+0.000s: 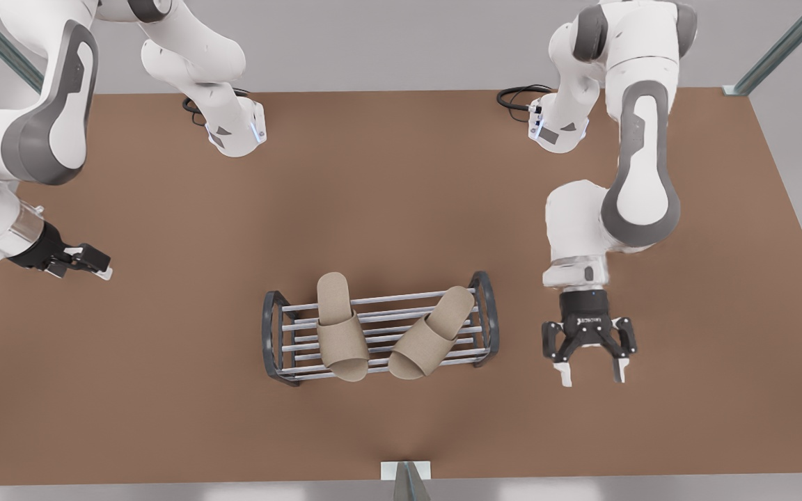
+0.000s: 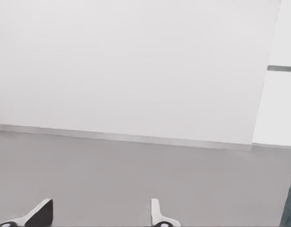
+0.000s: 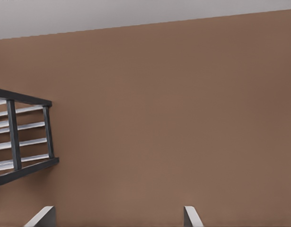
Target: Place the right shoe on the shoe rack with the right arm, and place the left shoe on the shoe rack with the left arm
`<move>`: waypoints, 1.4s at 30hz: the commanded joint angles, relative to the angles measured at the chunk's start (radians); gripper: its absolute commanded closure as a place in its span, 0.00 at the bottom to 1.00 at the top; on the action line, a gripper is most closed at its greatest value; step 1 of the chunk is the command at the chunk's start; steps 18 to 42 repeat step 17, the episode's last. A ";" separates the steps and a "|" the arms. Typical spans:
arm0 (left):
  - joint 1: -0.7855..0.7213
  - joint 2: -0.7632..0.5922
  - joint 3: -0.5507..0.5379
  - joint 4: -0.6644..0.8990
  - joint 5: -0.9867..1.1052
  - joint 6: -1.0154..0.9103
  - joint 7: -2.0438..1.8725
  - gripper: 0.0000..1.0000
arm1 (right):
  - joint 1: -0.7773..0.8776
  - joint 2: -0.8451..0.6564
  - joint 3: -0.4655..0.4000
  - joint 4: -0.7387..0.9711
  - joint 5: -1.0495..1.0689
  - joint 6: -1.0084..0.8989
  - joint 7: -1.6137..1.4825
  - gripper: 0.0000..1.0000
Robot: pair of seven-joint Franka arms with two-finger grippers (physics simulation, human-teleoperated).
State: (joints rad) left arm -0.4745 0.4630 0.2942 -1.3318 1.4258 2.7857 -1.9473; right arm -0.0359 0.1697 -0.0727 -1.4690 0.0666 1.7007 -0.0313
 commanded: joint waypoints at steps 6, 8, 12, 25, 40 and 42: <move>0.304 -0.317 -0.204 -0.164 -1.351 -1.215 2.090 0.00 | -0.025 -0.004 -0.002 0.038 0.001 -0.052 0.037 0.00; 0.304 -0.300 -0.224 -0.171 -1.344 -1.169 2.091 0.00 | -0.024 -0.001 0.001 0.038 0.001 -0.053 0.037 0.00; 0.304 -0.253 -0.233 -0.170 -1.348 -1.163 2.095 0.00 | -0.024 0.001 0.001 0.038 0.001 -0.052 0.041 0.00; 0.304 -0.257 -0.239 -0.170 -1.348 -1.167 2.095 0.00 | -0.024 0.004 0.001 0.039 0.002 -0.042 0.042 0.00; 0.304 -0.257 -0.239 -0.170 -1.348 -1.167 2.095 0.00 | -0.024 0.004 0.001 0.039 0.002 -0.042 0.042 0.00; 0.304 -0.257 -0.239 -0.170 -1.348 -1.167 2.095 0.00 | -0.024 0.004 0.001 0.039 0.002 -0.042 0.042 0.00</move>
